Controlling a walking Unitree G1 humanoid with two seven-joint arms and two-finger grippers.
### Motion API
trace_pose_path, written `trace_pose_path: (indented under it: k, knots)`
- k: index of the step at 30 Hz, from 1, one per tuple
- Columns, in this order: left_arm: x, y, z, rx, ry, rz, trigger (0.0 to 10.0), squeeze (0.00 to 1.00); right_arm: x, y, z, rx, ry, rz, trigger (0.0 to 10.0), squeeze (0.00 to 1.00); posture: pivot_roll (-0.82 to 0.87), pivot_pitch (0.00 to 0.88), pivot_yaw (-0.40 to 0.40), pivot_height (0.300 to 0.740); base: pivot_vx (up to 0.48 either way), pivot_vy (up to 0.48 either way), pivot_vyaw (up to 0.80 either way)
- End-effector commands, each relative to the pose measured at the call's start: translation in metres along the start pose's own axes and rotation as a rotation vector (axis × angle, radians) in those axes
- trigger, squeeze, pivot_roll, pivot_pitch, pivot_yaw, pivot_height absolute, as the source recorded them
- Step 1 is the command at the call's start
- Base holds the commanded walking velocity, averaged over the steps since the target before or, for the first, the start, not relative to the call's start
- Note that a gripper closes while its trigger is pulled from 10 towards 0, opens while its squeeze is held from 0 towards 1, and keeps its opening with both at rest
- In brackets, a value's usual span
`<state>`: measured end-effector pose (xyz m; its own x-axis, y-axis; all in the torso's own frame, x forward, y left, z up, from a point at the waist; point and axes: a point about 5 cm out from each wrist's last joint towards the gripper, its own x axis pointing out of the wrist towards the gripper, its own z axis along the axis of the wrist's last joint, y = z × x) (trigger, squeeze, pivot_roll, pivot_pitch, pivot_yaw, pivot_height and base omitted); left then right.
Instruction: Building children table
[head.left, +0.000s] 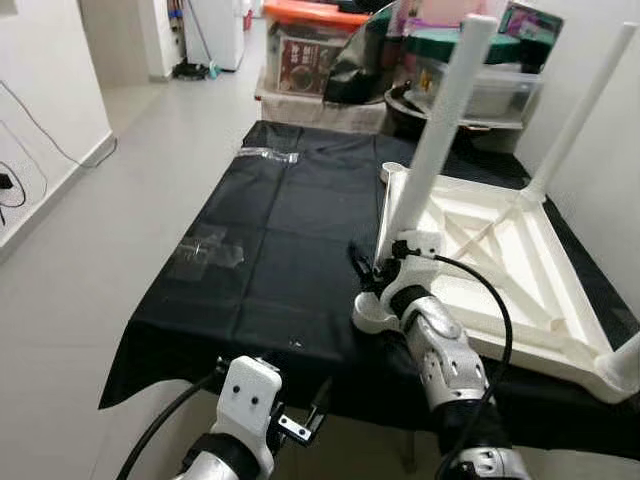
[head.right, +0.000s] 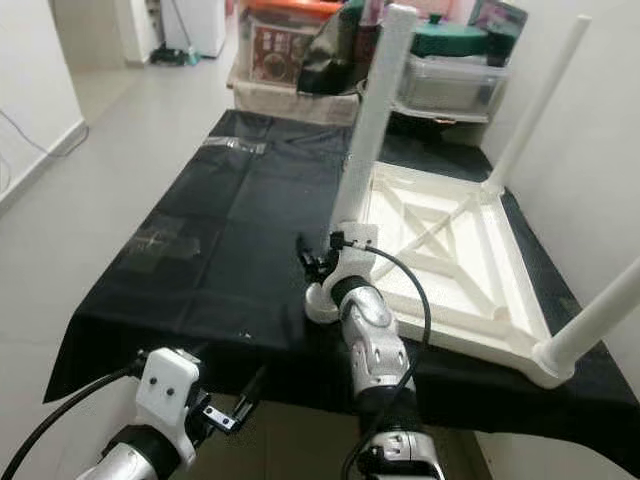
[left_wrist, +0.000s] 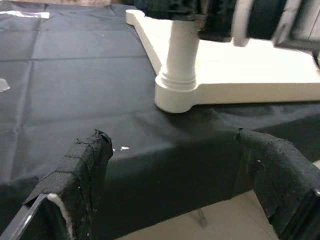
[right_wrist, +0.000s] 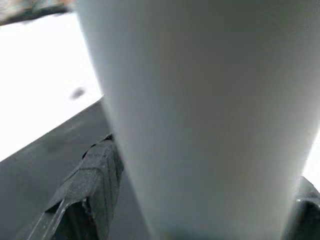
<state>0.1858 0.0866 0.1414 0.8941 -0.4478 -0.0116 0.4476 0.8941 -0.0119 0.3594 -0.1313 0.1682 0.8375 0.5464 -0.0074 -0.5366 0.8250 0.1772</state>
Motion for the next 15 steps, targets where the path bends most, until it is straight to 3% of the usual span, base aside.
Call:
trace_pose_path:
  k: [1,4,8,15]
  knots:
    - [0.000,-0.001,-0.003,-0.011,0.013,-0.004,10.0,0.00,-0.001,0.010,-0.007,0.047,0.066,0.188,10.0,0.00,0.24,0.055,-0.127,0.740,0.000,0.000,0.00]
    - [0.000,-0.001,-0.003,-0.011,0.013,-0.003,10.0,0.00,-0.004,0.011,-0.006,0.050,0.086,0.256,10.0,0.00,0.24,0.055,-0.127,0.740,0.000,0.000,0.00]
    - [0.000,0.000,-0.003,-0.010,0.014,0.000,10.0,0.00,-0.010,0.016,0.002,-0.016,0.159,0.589,10.0,0.00,0.24,0.061,-0.127,0.740,0.000,0.000,0.00]
    - [-0.001,0.000,-0.002,-0.008,0.014,0.002,10.0,0.00,0.003,0.028,0.012,-0.015,0.118,0.719,10.0,0.00,0.25,0.066,-0.126,0.740,0.000,0.000,0.00]
